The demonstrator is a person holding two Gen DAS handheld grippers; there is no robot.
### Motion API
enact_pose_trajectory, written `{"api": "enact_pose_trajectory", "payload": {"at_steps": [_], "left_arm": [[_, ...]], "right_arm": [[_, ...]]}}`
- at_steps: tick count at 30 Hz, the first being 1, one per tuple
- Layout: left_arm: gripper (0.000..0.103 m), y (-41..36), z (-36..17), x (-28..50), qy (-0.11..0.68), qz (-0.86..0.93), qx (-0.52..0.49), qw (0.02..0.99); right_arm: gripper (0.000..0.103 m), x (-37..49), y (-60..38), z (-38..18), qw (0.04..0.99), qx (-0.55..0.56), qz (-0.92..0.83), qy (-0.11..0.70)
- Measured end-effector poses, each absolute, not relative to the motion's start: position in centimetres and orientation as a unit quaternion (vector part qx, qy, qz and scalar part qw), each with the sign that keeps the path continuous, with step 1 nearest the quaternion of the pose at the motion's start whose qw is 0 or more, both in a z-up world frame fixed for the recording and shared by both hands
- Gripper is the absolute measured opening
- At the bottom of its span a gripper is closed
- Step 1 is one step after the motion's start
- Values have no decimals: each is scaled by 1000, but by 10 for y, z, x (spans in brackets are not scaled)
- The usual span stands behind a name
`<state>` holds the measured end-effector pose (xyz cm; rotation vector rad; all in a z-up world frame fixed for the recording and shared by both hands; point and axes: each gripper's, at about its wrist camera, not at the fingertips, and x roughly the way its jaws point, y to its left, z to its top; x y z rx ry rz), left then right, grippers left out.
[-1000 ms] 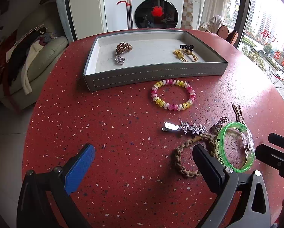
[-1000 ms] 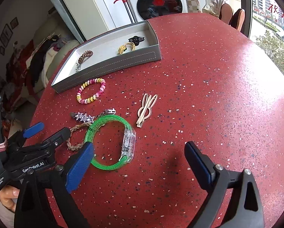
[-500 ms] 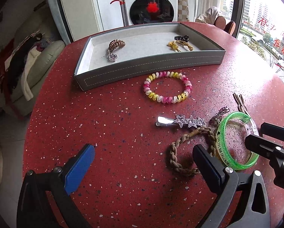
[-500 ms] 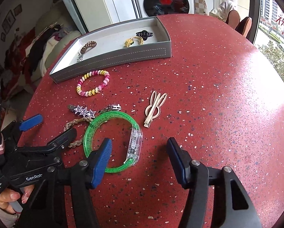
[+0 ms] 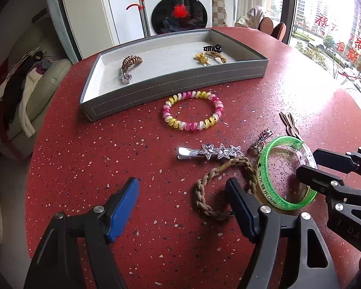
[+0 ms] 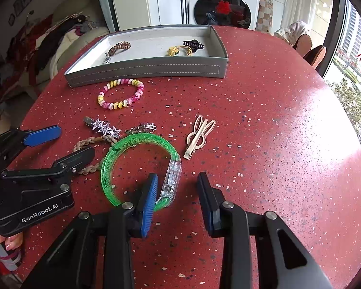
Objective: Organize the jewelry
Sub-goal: 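Grasp the green bangle with the right tool while the left tool grasps the braided brown bracelet, then carry the bangle and braided bracelet into the gray tray and open both tools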
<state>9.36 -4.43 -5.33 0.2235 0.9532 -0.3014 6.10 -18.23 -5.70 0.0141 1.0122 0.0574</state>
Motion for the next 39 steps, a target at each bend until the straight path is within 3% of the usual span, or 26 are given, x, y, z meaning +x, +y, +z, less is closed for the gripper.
{"api": "enact_pose_trajectory", "payload": {"at_steps": [4, 6, 8, 11, 39], "left_arm": [[74, -49, -51, 90, 455, -159, 113, 869], [59, -50, -51, 89, 461, -174, 105, 864], [49, -52, -50, 89, 465, -188, 100, 860], [25, -55, -50, 84, 460, -200, 109, 858], [26, -15, -3, 96, 429, -207, 11, 879]], "right_arm": [[22, 60, -184, -56, 874, 10, 30, 485], [13, 59, -186, -56, 874, 16, 30, 484], [12, 58, -188, -56, 875, 24, 31, 482], [12, 56, -191, -56, 875, 35, 34, 481], [12, 68, -221, -20, 880, 119, 57, 456]]}}
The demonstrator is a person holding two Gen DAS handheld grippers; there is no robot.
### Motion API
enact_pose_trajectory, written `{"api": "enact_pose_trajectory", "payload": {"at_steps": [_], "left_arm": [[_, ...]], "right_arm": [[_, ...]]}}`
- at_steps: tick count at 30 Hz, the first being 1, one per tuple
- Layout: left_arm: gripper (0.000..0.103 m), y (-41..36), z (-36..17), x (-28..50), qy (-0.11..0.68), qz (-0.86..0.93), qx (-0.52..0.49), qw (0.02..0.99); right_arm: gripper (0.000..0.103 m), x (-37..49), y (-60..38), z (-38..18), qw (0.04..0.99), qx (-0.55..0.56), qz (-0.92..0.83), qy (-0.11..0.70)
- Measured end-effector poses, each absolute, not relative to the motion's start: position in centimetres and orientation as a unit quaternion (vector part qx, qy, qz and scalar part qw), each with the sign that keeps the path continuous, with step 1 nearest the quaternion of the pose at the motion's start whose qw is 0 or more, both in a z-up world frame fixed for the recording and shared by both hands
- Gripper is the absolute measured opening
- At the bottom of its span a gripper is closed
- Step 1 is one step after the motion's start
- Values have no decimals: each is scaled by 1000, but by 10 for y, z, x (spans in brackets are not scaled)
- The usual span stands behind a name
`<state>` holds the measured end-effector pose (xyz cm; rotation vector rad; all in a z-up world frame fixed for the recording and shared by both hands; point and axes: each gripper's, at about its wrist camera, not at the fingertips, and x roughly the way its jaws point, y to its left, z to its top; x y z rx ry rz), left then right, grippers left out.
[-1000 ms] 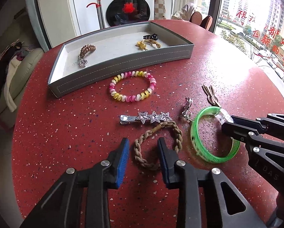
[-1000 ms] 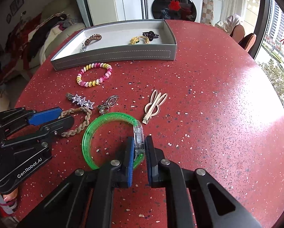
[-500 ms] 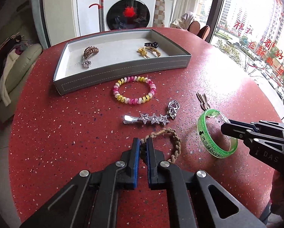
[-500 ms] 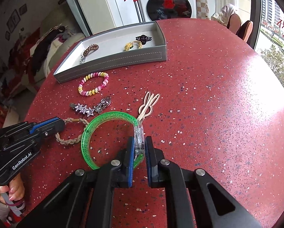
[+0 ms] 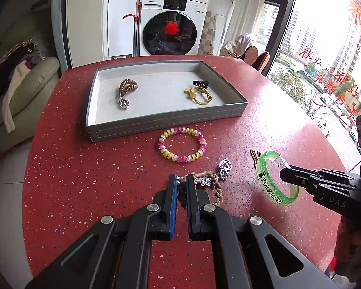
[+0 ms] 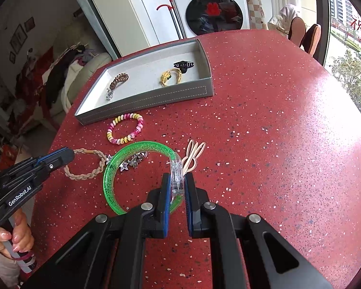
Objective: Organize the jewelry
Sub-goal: 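Carry the bangle and braided bracelet into the gray tray and open both tools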
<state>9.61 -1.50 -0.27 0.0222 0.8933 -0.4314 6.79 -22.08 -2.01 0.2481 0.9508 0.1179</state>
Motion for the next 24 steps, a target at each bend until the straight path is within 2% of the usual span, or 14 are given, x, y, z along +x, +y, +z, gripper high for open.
{"api": "enact_pose_trajectory", "payload": {"at_steps": [15, 24], "left_arm": [[26, -11, 35, 163, 394, -191, -8, 899], [26, -20, 49, 222, 381, -175, -4, 908]], "right_arm": [[12, 154, -220, 23, 890, 102, 72, 437], [12, 231, -220, 9, 877, 111, 67, 463]]}}
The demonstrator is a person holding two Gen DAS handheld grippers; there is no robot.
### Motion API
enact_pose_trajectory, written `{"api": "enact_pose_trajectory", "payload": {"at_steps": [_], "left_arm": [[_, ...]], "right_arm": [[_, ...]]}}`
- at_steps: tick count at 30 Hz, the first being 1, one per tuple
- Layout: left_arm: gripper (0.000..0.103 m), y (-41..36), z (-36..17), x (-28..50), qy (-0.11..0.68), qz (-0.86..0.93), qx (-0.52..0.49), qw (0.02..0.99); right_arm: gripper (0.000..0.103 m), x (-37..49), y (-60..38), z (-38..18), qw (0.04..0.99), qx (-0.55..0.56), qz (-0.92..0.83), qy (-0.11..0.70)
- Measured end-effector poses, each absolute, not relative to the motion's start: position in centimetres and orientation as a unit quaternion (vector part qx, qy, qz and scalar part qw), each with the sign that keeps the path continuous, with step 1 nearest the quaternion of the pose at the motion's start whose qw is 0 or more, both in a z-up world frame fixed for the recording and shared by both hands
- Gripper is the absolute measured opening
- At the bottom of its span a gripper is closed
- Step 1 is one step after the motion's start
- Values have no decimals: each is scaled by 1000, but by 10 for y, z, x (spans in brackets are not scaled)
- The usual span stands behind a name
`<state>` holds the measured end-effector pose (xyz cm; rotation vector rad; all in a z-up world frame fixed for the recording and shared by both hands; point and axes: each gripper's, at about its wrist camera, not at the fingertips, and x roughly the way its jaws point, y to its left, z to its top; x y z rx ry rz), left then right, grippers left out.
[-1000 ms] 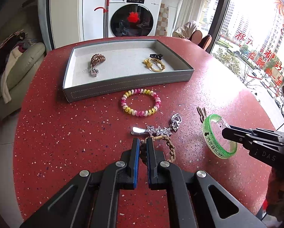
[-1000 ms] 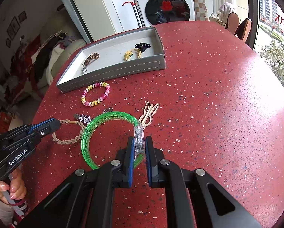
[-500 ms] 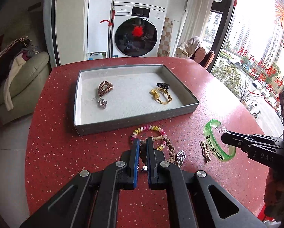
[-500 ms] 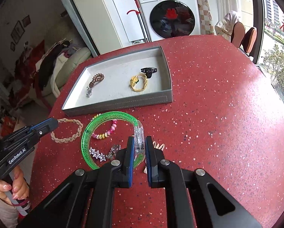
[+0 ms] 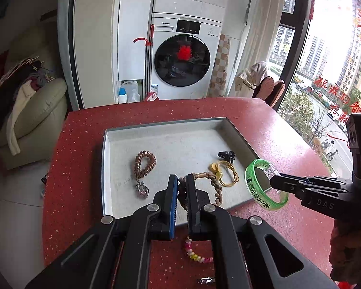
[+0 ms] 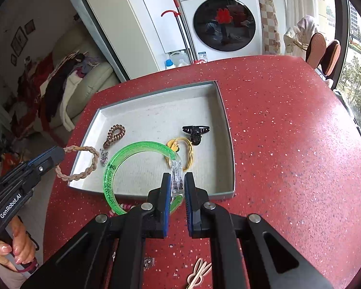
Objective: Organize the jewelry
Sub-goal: 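Carry the bangle and braided bracelet into the gray tray and open both tools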
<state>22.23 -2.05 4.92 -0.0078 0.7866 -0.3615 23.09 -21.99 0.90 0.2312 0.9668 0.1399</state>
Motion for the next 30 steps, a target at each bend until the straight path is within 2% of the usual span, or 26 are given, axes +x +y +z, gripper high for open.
{"api": "enact_pose_trajectory", "payload": {"at_steps": [11, 23, 30], "left_arm": [[26, -32, 7, 282, 412, -147, -3, 899], [26, -45, -35, 290, 434, -115, 57, 891], [26, -49, -47, 293, 451, -97, 86, 883]], "right_arm": [[12, 276, -212, -25, 869, 85, 44, 486], [12, 282, -201, -45, 870, 46, 29, 491], [17, 282, -202, -45, 869, 54, 33, 492]]}}
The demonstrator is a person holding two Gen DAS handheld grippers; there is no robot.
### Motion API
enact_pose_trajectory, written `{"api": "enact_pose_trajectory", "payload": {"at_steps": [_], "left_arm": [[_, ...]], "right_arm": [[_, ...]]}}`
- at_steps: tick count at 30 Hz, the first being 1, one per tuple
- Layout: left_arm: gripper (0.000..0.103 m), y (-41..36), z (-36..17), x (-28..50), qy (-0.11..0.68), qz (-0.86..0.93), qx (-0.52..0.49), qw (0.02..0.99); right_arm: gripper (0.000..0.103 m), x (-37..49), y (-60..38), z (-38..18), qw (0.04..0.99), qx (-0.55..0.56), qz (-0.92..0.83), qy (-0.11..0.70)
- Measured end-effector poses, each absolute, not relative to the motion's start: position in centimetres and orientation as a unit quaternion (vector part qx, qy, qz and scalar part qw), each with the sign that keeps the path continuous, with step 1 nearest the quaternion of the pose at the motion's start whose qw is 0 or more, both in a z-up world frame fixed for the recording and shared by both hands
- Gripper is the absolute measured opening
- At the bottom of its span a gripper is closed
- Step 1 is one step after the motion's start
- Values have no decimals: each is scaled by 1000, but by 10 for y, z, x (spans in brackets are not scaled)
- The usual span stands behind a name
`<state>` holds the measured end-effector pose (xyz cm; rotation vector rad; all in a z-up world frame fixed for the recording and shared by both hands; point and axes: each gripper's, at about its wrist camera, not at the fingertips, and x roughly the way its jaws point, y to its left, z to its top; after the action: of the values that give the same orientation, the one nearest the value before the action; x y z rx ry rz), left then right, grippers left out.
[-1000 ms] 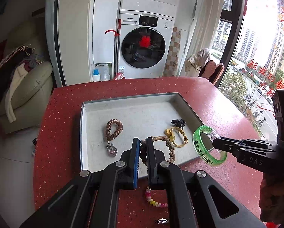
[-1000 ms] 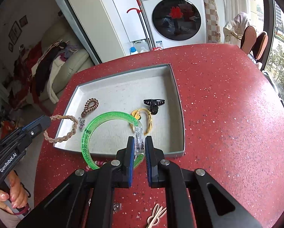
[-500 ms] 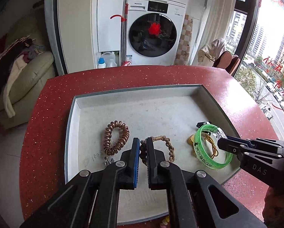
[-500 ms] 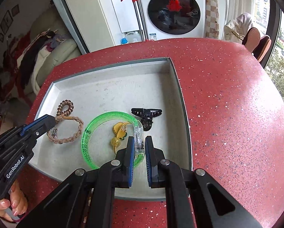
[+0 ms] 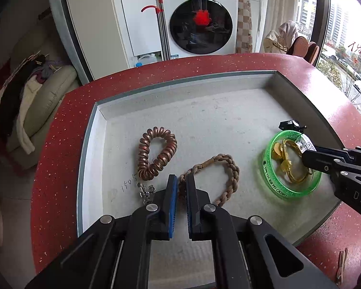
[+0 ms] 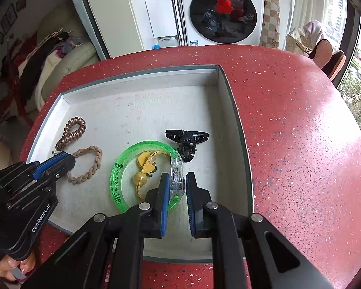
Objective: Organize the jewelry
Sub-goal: 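Carry the bangle and braided bracelet into the gray tray and open both tools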
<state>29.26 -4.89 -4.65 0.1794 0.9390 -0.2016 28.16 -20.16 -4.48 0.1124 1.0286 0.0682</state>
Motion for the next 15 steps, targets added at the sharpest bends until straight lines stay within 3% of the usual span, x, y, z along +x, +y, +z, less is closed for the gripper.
{"api": "enact_pose_trajectory", "payload": {"at_steps": [2, 3, 5, 15], "left_arm": [[26, -47, -47, 292, 451, -95, 87, 883], [26, -46, -47, 291, 451, -94, 87, 883], [26, -45, -45, 290, 449, -96, 82, 884], [26, -39, -32, 282, 431, -103, 61, 894]], "right_arm": [[25, 280, -205, -43, 869, 67, 39, 488], [36, 278, -207, -41, 871, 75, 43, 483], [49, 274, -209, -34, 877, 86, 49, 470], [52, 241, -222, -12, 891, 133, 50, 432]]}}
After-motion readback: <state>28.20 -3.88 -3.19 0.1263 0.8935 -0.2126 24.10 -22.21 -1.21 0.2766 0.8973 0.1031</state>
